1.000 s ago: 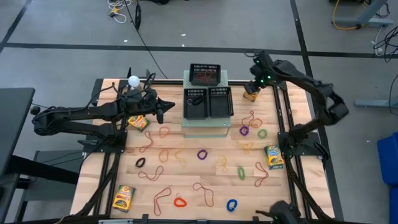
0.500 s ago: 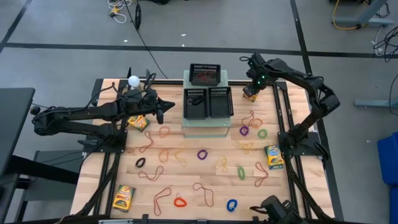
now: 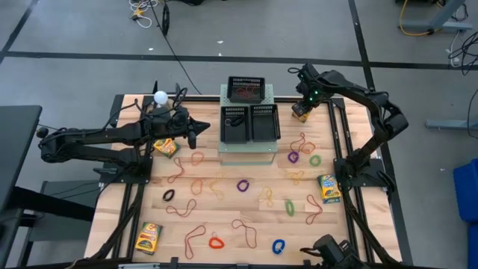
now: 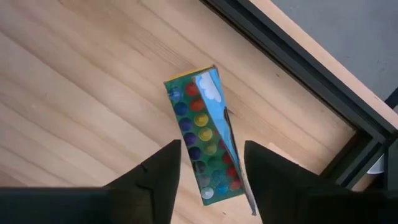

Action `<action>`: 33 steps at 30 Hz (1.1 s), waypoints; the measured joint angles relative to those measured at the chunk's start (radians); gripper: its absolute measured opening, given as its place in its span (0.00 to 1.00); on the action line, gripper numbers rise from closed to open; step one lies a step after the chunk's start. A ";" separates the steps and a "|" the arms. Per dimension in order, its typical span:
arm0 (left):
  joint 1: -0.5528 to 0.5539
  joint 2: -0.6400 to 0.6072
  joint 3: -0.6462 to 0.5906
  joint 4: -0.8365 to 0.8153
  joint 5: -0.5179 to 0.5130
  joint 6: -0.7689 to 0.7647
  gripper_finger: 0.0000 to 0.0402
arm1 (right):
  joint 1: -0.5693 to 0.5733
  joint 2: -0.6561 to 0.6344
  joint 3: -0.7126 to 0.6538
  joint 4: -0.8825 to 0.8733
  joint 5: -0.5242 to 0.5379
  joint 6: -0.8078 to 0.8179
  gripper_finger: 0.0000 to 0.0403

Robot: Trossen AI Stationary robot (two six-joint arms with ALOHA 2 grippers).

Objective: Pick & Place Office Desk Supplies
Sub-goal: Put the yellow crayon box into the bottom right black bin

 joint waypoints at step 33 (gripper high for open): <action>0.000 0.000 0.000 0.000 0.001 -0.050 0.02 | 0.041 -0.130 0.200 -0.255 0.003 -0.019 0.23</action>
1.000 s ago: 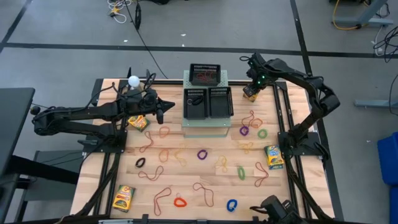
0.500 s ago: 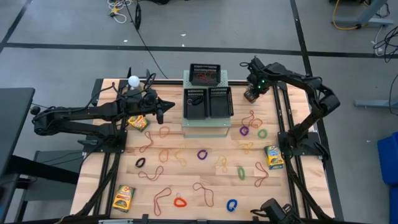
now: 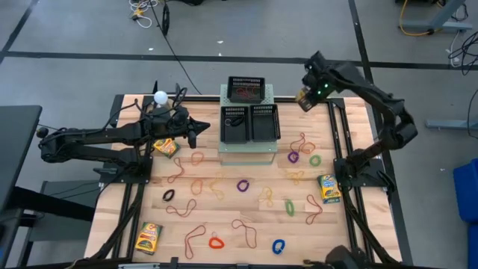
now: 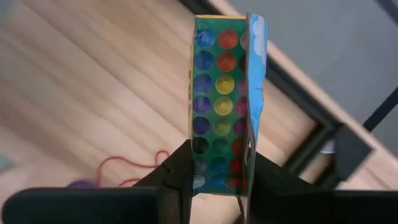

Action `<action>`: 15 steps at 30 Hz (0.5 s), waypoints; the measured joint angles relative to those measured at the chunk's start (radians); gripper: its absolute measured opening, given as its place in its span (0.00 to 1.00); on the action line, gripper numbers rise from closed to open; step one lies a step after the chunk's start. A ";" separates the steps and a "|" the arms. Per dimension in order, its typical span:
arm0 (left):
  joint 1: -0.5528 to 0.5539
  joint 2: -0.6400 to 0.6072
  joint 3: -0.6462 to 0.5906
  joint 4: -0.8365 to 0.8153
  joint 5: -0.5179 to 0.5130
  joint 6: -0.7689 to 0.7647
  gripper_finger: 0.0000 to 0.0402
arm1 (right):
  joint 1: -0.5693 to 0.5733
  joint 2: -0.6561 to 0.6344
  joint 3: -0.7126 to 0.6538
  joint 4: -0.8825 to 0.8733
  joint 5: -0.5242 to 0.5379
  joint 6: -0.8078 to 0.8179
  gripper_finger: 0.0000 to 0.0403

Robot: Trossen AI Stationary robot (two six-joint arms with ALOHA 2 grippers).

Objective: Pick & Place Office Desk Supplies
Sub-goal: Put the yellow crayon box into the bottom right black bin

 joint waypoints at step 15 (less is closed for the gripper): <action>0.000 0.000 0.000 0.000 0.000 0.003 0.02 | 0.337 0.042 0.598 -0.200 0.036 -0.069 0.22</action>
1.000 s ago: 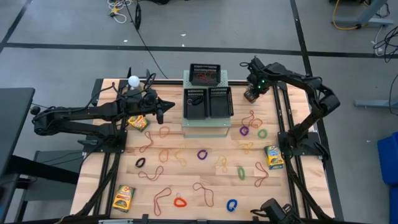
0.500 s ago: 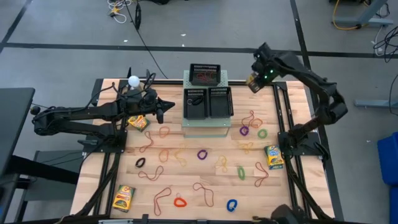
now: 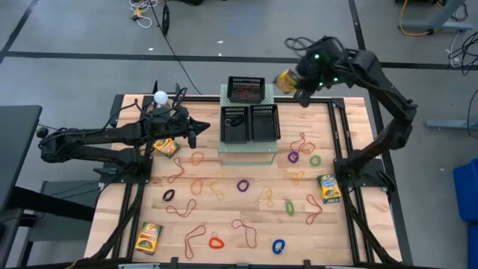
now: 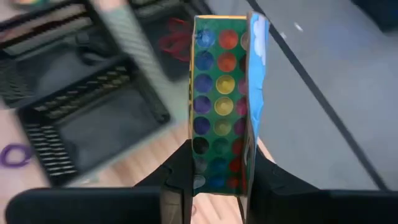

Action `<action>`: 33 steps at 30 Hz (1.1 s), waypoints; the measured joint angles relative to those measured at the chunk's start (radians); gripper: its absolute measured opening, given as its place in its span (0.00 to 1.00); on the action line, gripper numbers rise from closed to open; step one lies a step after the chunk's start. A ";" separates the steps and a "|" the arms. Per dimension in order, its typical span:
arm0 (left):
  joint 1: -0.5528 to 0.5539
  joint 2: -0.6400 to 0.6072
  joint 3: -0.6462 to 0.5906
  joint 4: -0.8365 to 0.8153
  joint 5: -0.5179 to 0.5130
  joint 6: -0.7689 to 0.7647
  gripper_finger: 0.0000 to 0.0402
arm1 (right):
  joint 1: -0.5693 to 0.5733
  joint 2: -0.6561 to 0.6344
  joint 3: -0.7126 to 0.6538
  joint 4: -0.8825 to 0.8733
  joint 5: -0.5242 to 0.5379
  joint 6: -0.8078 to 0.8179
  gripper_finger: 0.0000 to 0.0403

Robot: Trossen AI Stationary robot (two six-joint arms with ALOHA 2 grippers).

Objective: Pick & Place Office Desk Supplies
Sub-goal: Put the yellow crayon box into the bottom right black bin

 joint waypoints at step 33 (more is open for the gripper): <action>0.000 0.000 0.000 0.000 0.000 0.001 0.02 | 0.217 0.322 0.055 -0.079 0.092 -0.365 0.23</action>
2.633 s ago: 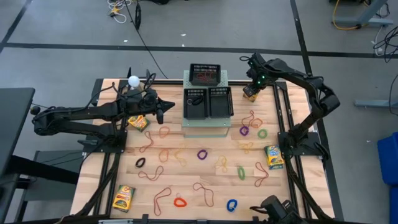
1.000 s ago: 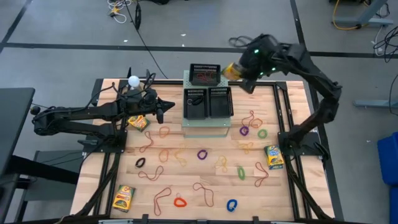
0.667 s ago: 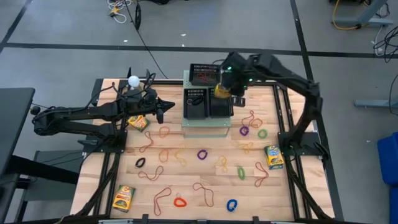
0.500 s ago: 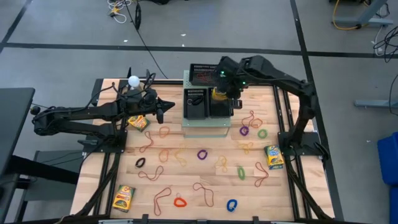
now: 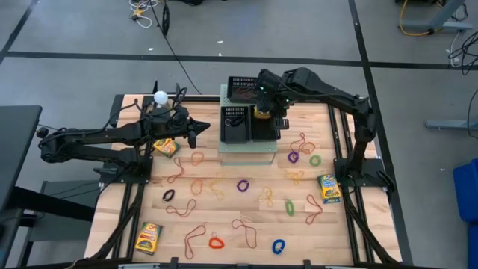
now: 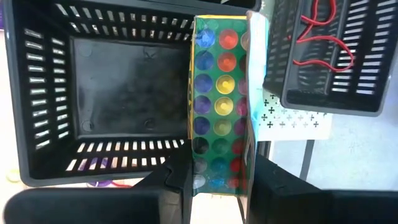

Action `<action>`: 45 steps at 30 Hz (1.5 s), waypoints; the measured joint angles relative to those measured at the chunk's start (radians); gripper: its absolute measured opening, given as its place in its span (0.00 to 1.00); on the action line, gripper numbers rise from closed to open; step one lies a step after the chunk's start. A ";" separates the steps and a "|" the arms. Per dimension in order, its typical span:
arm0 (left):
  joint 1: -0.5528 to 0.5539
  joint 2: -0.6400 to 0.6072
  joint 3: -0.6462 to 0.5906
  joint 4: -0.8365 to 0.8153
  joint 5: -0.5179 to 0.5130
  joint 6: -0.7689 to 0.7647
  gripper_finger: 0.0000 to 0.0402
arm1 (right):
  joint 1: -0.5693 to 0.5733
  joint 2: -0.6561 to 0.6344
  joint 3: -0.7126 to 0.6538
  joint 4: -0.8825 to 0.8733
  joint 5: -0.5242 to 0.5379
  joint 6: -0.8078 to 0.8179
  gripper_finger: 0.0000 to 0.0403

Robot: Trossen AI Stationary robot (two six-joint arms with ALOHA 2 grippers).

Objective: Pick & Place Office Desk Supplies
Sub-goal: Put the yellow crayon box into the bottom right black bin

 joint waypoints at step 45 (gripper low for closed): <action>0.000 0.000 0.000 0.000 0.000 -0.003 0.02 | -0.007 0.029 -0.002 0.085 0.039 0.007 0.39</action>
